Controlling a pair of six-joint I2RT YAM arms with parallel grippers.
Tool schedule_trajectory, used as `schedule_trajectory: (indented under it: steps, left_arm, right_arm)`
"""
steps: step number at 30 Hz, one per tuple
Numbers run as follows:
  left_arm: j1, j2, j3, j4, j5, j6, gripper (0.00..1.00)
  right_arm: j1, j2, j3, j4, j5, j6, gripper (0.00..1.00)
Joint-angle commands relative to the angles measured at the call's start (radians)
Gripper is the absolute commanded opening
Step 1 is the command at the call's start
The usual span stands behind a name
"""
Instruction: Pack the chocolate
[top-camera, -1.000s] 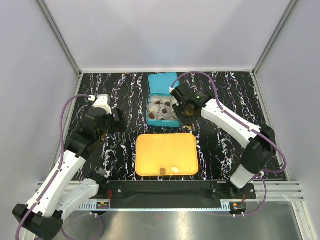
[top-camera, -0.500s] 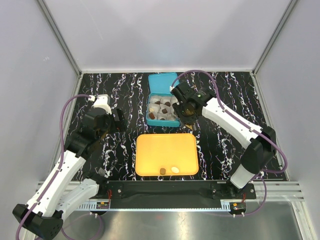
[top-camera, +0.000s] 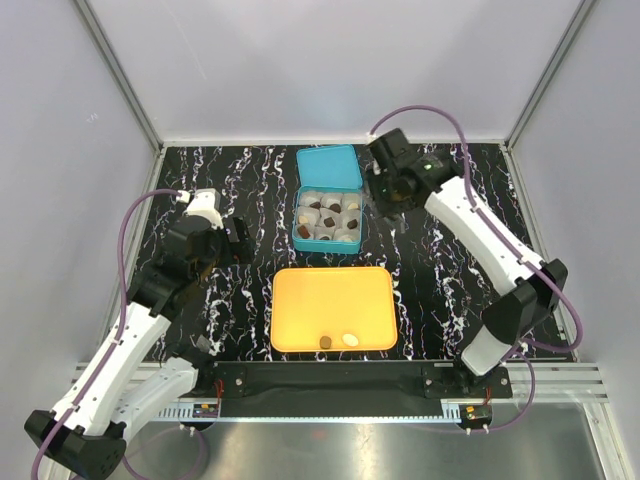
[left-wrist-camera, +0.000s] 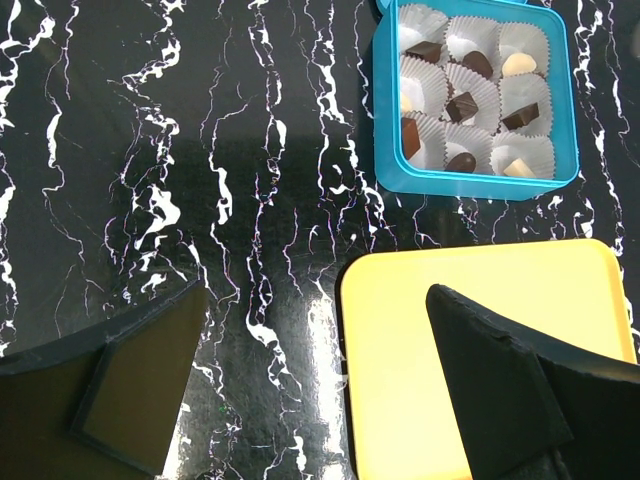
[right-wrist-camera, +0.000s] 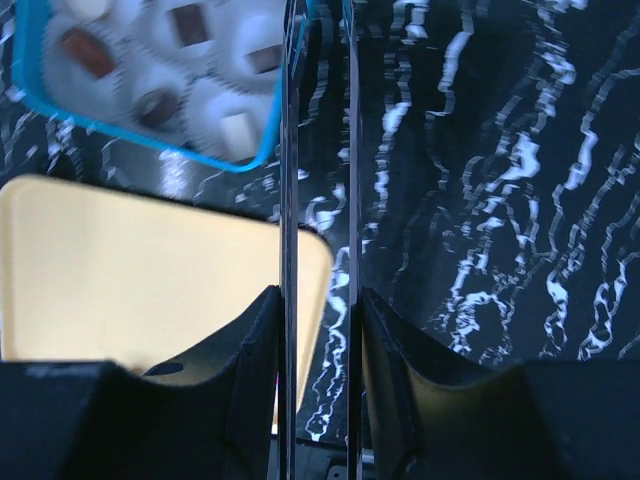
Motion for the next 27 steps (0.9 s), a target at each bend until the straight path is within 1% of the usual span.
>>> schedule_trajectory:
  steps: [1, 2, 4, 5, 9, 14, 18, 21, 24, 27]
  left_arm:
    - [0.004, -0.017, 0.03, 0.06, 0.023, 0.0, 0.99]
    - [0.004, -0.018, 0.03, 0.062, 0.025, 0.0, 0.99]
    - [0.004, -0.014, 0.03, 0.065, 0.037, 0.0, 0.99]
    - [0.004, -0.015, 0.031, 0.065, 0.04, 0.0, 0.99]
    - [0.004, -0.018, 0.03, 0.066, 0.04, 0.002, 0.99]
    - [0.004, -0.012, 0.031, 0.065, 0.043, 0.0, 0.99]
    - [0.004, -0.011, 0.03, 0.065, 0.051, 0.0, 0.99]
    - [0.004, -0.014, 0.027, 0.065, 0.051, 0.0, 0.99]
    - [0.004, -0.009, 0.027, 0.065, 0.053, 0.0, 0.99]
    - [0.004, -0.007, 0.028, 0.063, 0.059, 0.0, 0.99]
  right_arm:
    - [-0.128, 0.006, -0.013, 0.043, 0.051, 0.025, 0.41]
    - [-0.207, 0.006, -0.027, 0.063, 0.032, 0.03, 0.42]
    - [-0.275, 0.025, -0.07, 0.137, -0.005, 0.043, 0.43]
    - [-0.335, 0.034, -0.081, 0.157, 0.001, 0.049, 0.43]
    - [-0.43, 0.123, -0.102, 0.212, 0.044, 0.082, 0.43]
    - [-0.458, 0.166, -0.171, 0.376, 0.019, 0.076, 0.42]
    - [-0.461, 0.203, -0.225, 0.479, 0.019, 0.036, 0.46]
    - [-0.461, 0.218, -0.275, 0.544, -0.015, -0.027, 0.47]
    - [-0.463, 0.222, -0.3, 0.541, -0.071, -0.071, 0.51]
    - [-0.463, 0.236, -0.305, 0.522, -0.076, -0.098, 0.54]
